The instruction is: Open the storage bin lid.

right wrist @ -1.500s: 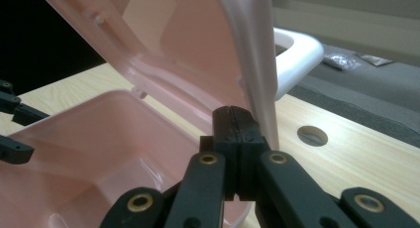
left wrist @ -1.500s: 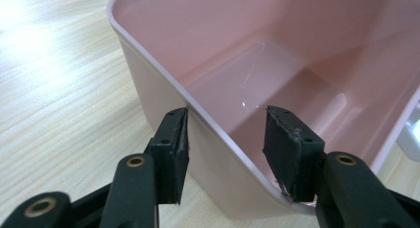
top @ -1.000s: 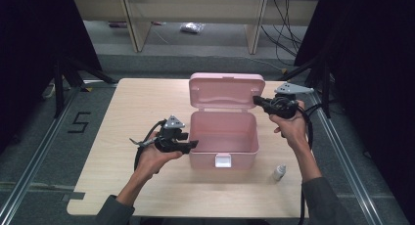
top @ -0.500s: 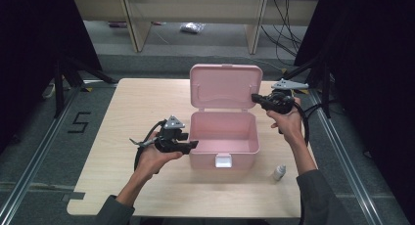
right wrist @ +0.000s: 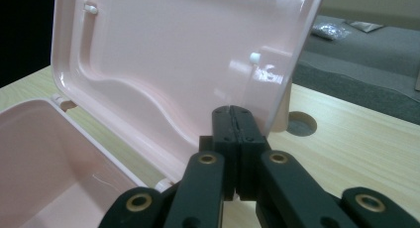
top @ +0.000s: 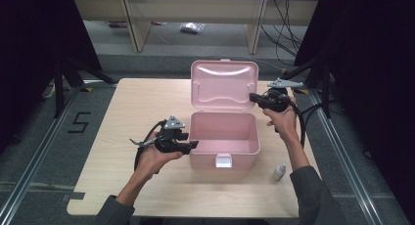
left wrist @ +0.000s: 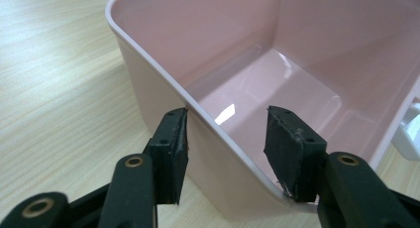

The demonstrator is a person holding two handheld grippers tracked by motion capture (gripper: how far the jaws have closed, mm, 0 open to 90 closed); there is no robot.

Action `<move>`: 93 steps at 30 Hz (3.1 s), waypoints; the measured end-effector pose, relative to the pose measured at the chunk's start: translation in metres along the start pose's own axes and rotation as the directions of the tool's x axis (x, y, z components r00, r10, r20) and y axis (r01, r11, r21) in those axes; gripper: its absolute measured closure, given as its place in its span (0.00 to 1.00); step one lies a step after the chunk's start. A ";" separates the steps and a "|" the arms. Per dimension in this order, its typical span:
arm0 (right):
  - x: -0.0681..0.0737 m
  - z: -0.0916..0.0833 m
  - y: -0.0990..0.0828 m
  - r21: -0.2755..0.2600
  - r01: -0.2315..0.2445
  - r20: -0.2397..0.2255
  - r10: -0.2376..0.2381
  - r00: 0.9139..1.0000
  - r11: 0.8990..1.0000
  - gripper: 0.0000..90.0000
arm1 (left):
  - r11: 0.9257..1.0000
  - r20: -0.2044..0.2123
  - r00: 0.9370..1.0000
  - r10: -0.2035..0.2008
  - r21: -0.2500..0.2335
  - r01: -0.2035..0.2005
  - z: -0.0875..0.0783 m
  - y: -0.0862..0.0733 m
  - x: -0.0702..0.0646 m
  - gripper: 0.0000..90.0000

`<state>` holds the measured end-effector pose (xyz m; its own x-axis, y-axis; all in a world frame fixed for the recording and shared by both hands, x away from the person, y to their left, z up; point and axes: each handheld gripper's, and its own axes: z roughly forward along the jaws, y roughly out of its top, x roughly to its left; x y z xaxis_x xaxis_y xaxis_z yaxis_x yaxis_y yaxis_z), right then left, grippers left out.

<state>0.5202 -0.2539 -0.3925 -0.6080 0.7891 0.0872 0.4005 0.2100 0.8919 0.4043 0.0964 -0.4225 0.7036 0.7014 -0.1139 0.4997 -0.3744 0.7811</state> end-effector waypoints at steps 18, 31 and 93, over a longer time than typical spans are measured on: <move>0.008 -0.015 0.006 0.029 0.009 0.004 -0.009 1.000 1.000 0.90 | 1.000 -0.002 1.000 -0.004 0.003 0.004 0.000 0.000 -0.002 0.53; 0.023 -0.058 0.000 0.147 0.041 0.006 -0.042 0.999 0.988 0.72 | 1.000 0.007 1.000 -0.001 0.006 0.001 -0.002 0.000 -0.003 0.54; 0.054 -0.127 -0.082 0.556 0.107 -0.038 -0.104 0.994 0.825 0.43 | 1.000 -0.001 1.000 0.004 0.012 -0.004 -0.005 0.000 -0.005 0.53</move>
<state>0.3681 -0.3019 -0.4044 -0.6716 0.7409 0.0110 0.6461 0.5782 0.4982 0.3983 0.0956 -0.4189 0.7053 0.7003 -0.1101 0.5028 -0.3846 0.7741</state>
